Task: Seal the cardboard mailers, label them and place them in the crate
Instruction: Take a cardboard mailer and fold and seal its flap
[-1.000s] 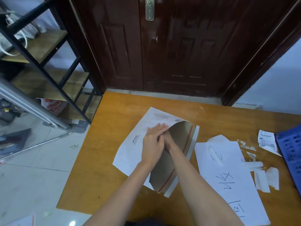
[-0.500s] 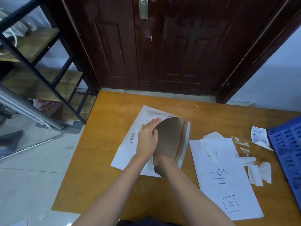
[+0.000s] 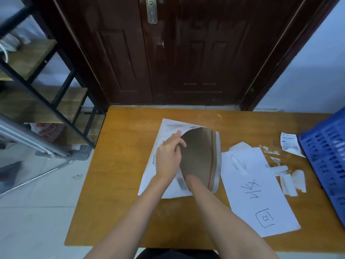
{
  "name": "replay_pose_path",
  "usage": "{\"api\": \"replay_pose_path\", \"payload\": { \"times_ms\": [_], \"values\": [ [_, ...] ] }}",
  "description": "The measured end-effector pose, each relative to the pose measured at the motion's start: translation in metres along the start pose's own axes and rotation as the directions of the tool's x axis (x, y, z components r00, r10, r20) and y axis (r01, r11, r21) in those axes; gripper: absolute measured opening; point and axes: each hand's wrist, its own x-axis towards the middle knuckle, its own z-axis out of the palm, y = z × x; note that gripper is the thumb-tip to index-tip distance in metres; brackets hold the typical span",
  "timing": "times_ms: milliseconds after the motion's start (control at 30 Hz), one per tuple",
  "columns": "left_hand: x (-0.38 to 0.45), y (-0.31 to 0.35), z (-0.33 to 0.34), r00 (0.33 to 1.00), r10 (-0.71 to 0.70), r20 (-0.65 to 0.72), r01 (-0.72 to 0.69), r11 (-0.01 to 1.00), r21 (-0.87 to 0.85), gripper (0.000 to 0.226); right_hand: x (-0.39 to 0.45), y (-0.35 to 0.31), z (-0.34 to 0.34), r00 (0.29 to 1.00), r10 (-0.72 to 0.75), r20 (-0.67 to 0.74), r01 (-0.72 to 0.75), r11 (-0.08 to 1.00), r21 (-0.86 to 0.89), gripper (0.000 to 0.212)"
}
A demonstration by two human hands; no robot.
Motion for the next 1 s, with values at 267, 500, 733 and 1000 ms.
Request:
{"api": "replay_pose_path", "payload": {
  "times_ms": [267, 500, 733, 1000],
  "values": [
    [-0.008, 0.003, 0.003, 0.998, 0.057, 0.01, -0.058, 0.995, 0.085, 0.037, -0.115, 0.017, -0.055, 0.891, -0.095, 0.444, -0.186, 0.816, 0.548, 0.023],
    [-0.01, 0.014, 0.016, 0.988, 0.123, 0.091, -0.139, 0.971, 0.196, 0.035, -0.111, 0.03, -0.05, 0.941, -0.135, 0.31, -0.234, 0.401, 0.885, 0.02],
    [-0.012, 0.029, 0.04, 0.964, 0.145, 0.222, -0.205, 0.939, 0.278, 0.035, -0.112, 0.066, -0.078, 0.984, -0.102, 0.148, -0.131, 0.158, 0.979, 0.026],
    [-0.02, 0.051, 0.08, 0.953, 0.154, 0.262, -0.249, 0.888, 0.387, 0.037, -0.115, 0.153, -0.065, 0.942, 0.33, -0.059, 0.154, -0.27, 0.95, 0.008]
  ]
}}
